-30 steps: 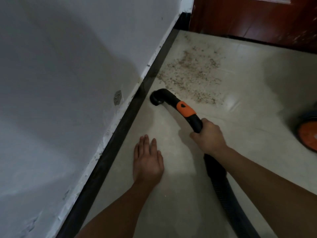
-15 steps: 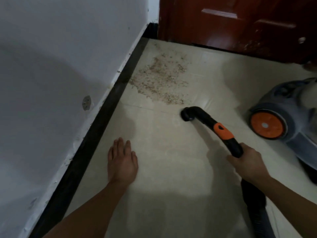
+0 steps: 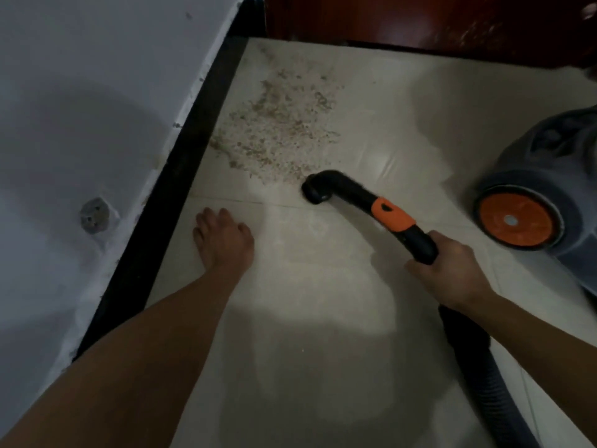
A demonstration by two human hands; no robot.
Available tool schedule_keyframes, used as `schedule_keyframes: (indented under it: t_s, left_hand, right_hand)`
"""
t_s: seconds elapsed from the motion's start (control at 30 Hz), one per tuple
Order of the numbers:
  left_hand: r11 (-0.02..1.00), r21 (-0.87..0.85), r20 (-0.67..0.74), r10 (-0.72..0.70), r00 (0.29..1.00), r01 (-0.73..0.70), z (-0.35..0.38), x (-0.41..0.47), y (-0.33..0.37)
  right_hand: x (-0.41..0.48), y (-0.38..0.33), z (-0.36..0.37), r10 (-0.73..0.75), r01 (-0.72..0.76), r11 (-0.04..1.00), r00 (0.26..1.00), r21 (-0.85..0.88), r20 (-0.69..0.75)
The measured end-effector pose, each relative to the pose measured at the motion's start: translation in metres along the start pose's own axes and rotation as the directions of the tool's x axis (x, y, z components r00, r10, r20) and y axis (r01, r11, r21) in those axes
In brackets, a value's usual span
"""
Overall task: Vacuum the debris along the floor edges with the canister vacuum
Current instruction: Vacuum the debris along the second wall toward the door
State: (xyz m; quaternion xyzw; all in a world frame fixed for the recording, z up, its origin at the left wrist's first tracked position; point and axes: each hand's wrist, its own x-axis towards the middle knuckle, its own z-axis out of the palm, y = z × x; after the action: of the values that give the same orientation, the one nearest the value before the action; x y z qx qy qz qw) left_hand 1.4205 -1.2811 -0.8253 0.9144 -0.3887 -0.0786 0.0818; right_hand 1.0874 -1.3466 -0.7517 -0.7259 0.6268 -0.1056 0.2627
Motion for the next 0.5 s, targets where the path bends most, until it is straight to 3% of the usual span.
schedule_keyframes:
  t_s: [0.1,0.17,0.37,0.5]
  left_hand:
    - [1.0,-0.018,-0.065,-0.02,0.998,0.019,0.015,0.003,0.006]
    - [1.0,-0.009,-0.11,-0.017,0.994,0.016,0.025,0.003,0.007]
    - [0.999,-0.046,-0.136,-0.033,0.99,0.026,0.029,0.001,0.008]
    - [0.998,-0.021,-0.052,-0.058,0.997,0.057,0.027,0.004,0.009]
  right_hand:
    - [0.029,0.008,-0.013,0.113,-0.111,0.993,0.987,0.031,-0.111]
    - [0.045,0.003,-0.016,0.108,-0.103,0.993,0.988,0.054,-0.109]
    - [0.029,-0.013,0.004,-0.013,0.011,1.0,0.994,0.02,0.106]
    - [0.057,-0.03,-0.001,0.067,-0.067,0.998,0.997,-0.001,-0.037]
